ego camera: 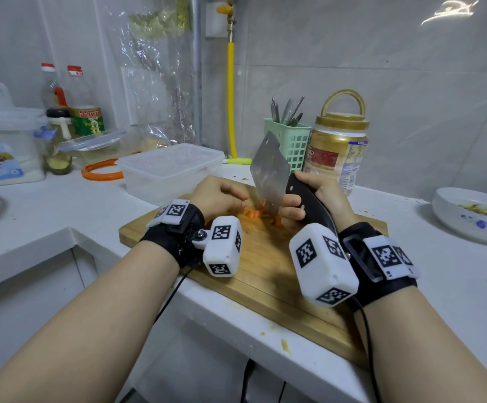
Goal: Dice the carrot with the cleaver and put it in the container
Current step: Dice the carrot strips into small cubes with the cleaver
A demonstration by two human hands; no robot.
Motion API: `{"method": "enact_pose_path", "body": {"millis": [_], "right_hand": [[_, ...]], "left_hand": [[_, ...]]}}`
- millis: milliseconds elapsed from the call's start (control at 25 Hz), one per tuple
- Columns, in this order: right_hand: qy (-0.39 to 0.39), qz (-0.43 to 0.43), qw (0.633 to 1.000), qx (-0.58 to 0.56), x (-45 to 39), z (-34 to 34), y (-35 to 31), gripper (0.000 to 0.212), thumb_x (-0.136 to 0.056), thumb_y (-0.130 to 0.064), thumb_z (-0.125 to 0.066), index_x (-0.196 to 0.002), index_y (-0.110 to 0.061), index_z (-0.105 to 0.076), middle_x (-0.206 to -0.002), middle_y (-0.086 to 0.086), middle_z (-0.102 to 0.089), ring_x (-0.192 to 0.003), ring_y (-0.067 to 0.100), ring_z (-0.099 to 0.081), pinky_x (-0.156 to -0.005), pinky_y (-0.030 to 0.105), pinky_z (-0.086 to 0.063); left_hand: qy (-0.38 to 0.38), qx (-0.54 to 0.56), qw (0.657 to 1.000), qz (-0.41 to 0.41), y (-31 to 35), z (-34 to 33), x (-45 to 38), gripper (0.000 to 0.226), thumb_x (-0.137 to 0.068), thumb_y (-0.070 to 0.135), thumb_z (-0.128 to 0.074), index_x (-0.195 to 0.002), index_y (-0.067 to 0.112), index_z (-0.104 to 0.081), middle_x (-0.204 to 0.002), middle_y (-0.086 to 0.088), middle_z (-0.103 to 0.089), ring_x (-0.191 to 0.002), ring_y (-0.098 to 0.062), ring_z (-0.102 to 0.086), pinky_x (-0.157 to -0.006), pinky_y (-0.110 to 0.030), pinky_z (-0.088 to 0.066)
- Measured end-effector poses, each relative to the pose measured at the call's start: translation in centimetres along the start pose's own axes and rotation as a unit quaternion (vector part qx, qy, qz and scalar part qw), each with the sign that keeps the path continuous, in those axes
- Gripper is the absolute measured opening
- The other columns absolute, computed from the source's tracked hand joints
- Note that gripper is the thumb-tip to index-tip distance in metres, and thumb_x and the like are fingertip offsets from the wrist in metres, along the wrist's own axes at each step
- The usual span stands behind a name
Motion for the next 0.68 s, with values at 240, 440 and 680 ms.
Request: {"method": "enact_pose_path", "body": {"millis": [240, 440, 680], "right_hand": [[-0.002, 0.030, 0.999, -0.039, 0.3, 1.9, -1.8, 0.027, -0.098, -0.035, -0.033, -0.084, -0.013, -0.041, -0.047, 0.000, -0.039, -0.031, 0.013, -0.036, -0.038, 0.016, -0.035], [0.020, 0.056, 0.995, -0.075, 0.9, 4.4, -3.3, 0.036, -0.097, -0.037, -0.034, -0.070, -0.014, -0.038, -0.045, -0.001, -0.038, -0.032, 0.012, -0.035, -0.041, 0.014, -0.037], [-0.011, 0.093, 0.988, -0.122, 1.9, 5.6, -5.3, 0.020, -0.077, -0.032, -0.043, -0.073, -0.014, -0.038, -0.047, -0.002, -0.038, -0.032, 0.010, -0.035, -0.038, 0.016, -0.035]], "left_hand": [[-0.004, -0.053, 0.999, 0.005, 1.9, -1.1, -0.5, 0.020, -0.079, 0.003, -0.075, -0.070, 0.020, -0.071, -0.077, -0.002, -0.070, -0.066, -0.013, -0.063, -0.065, -0.027, -0.051], [-0.055, -0.082, 0.995, -0.002, 3.5, -4.1, -1.2, 0.015, -0.075, 0.007, -0.077, -0.066, 0.019, -0.074, -0.075, -0.005, -0.073, -0.078, -0.026, -0.071, -0.081, -0.042, -0.059], [-0.094, -0.181, 0.978, -0.054, 7.7, -8.3, -0.4, 0.004, -0.080, 0.014, -0.077, -0.084, 0.014, -0.077, -0.067, 0.006, -0.066, -0.067, -0.008, -0.059, -0.061, -0.019, -0.049]]}}
Point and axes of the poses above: each hand's wrist, its own x-axis away from the middle knuckle, its own z-axis out of the back of the hand, y = z × x, the point moved 10 cm from there along -x, towards the middle knuckle
